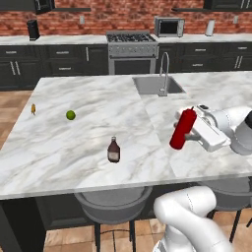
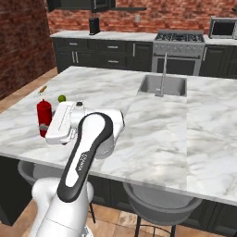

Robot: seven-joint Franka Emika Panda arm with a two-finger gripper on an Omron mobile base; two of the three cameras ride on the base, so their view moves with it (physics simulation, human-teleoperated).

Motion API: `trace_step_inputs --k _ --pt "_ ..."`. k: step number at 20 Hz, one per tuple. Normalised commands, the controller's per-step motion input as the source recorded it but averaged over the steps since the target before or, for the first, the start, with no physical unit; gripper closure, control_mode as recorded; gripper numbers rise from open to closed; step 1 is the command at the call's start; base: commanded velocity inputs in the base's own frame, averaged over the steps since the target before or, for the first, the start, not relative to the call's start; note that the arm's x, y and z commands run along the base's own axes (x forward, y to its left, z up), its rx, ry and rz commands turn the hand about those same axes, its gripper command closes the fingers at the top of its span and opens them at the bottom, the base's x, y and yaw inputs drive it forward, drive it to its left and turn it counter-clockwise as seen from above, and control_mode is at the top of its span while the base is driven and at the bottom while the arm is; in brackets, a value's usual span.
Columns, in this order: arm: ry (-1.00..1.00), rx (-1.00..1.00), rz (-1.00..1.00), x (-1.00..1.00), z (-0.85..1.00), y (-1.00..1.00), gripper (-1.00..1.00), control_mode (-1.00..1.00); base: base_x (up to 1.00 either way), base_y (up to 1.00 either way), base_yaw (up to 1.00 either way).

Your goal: Move the ketchup and ketchup from the cabinet to the dining counter.

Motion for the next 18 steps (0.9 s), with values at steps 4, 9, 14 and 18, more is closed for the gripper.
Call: trace_step_inputs --k 4,9,14,18 --pt "-0.01 -0.01 0.17 0.05 -0.50 -0.02 1.00 -1.00 0.00 0.00 0.00" --pt "0.00 -0.03 0.00 0.10 -0.41 -0.08 1.00 -1.00 0.00 0.00 0.00" --pt "0.01 -0.04 -0.09 0.20 -0.38 -0.08 1.00 -1.00 0.00 0.00 0.00" --pt "0.00 0.00 -0.01 0.42 -0.39 -0.02 1.00 -1.00 0.00 0.00 0.00"
